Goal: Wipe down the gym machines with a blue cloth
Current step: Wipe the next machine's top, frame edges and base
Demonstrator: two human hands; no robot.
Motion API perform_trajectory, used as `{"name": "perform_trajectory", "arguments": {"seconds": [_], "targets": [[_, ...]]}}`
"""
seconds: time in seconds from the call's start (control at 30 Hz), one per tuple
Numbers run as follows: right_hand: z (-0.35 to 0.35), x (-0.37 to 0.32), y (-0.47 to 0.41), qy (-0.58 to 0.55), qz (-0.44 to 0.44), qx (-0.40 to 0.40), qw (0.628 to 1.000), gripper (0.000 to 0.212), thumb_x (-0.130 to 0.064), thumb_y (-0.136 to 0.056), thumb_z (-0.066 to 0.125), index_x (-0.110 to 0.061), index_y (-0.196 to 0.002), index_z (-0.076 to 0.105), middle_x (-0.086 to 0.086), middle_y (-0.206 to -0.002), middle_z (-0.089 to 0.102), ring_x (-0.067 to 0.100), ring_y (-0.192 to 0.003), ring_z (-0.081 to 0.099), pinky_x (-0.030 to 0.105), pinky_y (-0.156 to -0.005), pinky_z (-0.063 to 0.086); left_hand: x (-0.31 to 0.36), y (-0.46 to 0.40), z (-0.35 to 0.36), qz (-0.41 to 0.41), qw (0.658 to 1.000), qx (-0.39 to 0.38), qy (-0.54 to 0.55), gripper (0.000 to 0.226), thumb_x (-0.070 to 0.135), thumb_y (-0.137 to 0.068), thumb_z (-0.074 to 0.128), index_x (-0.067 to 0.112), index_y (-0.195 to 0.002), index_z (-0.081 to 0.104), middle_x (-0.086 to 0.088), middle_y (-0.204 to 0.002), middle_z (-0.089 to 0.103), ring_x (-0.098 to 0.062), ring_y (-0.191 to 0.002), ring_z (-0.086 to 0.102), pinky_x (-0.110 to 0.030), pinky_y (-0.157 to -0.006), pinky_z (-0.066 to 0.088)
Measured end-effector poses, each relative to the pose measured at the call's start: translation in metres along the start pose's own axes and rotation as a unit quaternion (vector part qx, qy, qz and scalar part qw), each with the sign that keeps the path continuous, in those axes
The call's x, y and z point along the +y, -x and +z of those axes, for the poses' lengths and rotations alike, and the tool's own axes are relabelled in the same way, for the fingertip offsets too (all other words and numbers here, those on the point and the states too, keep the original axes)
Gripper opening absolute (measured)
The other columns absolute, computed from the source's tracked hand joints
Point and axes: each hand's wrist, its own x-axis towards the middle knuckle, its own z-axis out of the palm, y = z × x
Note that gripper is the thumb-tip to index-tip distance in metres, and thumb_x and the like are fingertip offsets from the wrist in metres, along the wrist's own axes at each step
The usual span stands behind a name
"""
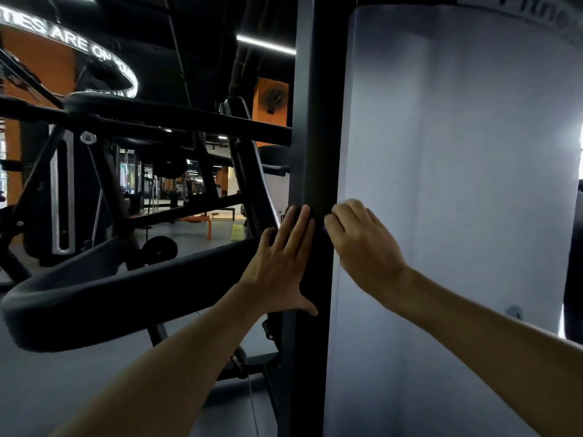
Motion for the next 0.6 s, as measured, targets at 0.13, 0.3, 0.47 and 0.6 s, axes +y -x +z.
{"name": "perform_trajectory", "arguments": {"seconds": [0.13, 0.3, 0.47, 0.6], "targets": [[0.0, 0.002, -0.012, 0.009, 0.047, 0.033, 0.998, 0.022, -0.008, -0.101, 0.055, 0.005, -0.113, 0.067, 0.022, -0.109, 0.067, 0.036, -0.104, 0.062, 0.042, -0.093, 0.057, 0.0, 0.0, 0.006, -0.006, 1.0, 0.028, 0.003, 0.145, 0.102, -0.069, 0.036, 0.001, -0.163, -0.004, -0.021, -0.17, -0.02, -0.041, -0.159, -0.011, -0.061, -0.122, 0.026], [0.012, -0.036, 0.038, -0.023, 0.072, 0.031, 0.997, 0.025, -0.008, -0.095, 0.065, 0.006, -0.116, 0.066, 0.022, -0.114, 0.066, 0.036, -0.106, 0.063, 0.043, -0.093, 0.058, 0.003, 0.008, 0.023, 0.001, 0.997, 0.081, 0.015, 0.119, 0.092, -0.085, 0.024, 0.004, -0.164, 0.009, -0.022, -0.172, -0.005, -0.042, -0.159, -0.002, -0.065, -0.12, 0.026], [0.013, -0.06, 0.074, -0.048, 0.067, -0.008, 0.997, 0.028, -0.005, -0.088, 0.072, 0.007, -0.113, 0.068, 0.022, -0.111, 0.067, 0.036, -0.103, 0.064, 0.043, -0.092, 0.058, 0.018, 0.03, 0.04, 0.019, 0.998, 0.067, -0.002, 0.128, 0.097, -0.078, 0.036, 0.004, -0.164, 0.014, -0.026, -0.171, 0.0, -0.045, -0.158, 0.001, -0.07, -0.123, 0.012], [0.004, -0.042, 0.055, -0.059, 0.012, -0.023, 0.998, 0.02, -0.002, -0.086, 0.075, 0.005, -0.104, 0.07, 0.022, -0.105, 0.068, 0.036, -0.101, 0.064, 0.041, -0.091, 0.058, 0.04, 0.058, 0.054, 0.012, 1.0, 0.005, 0.026, 0.161, 0.096, -0.053, 0.068, 0.002, -0.163, -0.002, -0.025, -0.171, -0.012, -0.041, -0.159, -0.008, -0.061, -0.128, 0.003]]}}
